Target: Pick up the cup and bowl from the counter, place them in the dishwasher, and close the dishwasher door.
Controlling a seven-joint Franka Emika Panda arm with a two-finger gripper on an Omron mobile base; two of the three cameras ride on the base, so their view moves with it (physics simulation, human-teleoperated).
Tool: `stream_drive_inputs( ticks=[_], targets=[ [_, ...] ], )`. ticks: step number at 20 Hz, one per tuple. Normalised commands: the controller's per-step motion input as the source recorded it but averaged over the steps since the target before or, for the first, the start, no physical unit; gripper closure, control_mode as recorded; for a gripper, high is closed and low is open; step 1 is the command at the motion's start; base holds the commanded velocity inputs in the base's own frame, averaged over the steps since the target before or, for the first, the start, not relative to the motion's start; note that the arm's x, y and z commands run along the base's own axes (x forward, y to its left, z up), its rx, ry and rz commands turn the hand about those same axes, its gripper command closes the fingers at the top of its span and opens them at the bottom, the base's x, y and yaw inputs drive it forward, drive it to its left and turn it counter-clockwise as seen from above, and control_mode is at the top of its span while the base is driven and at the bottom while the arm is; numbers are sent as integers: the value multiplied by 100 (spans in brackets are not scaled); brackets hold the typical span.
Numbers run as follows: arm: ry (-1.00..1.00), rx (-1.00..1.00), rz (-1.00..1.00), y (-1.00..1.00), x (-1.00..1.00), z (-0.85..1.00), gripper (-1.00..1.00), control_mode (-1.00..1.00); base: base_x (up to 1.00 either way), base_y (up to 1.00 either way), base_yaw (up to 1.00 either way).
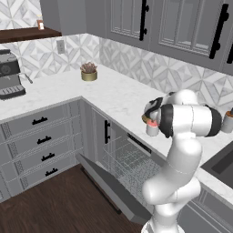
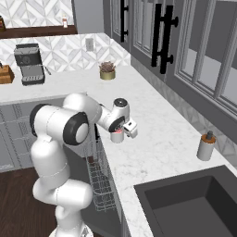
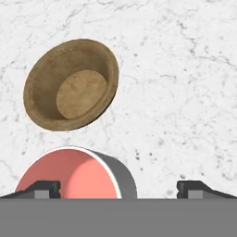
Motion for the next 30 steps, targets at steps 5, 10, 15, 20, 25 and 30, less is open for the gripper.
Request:
stream_drive_inputs(
  ticks=[5,10,15,20,25,30],
  targets=[
    [2,0,-3,0,21,-22,-100,-100,0,0,0],
    [5,0,-3,0,23,-17,-100,-100,0,0,0],
    [14,0,-4,0,6,-30,100,-100,0,0,0],
    [9,0,-3,2,-2,-36,100,-100,0,0,0],
    [2,0,-5,8,-7,-26,100,-100,0,0,0],
    [0,0,0,4,-38,0,100,-100,0,0,0]
  ],
)
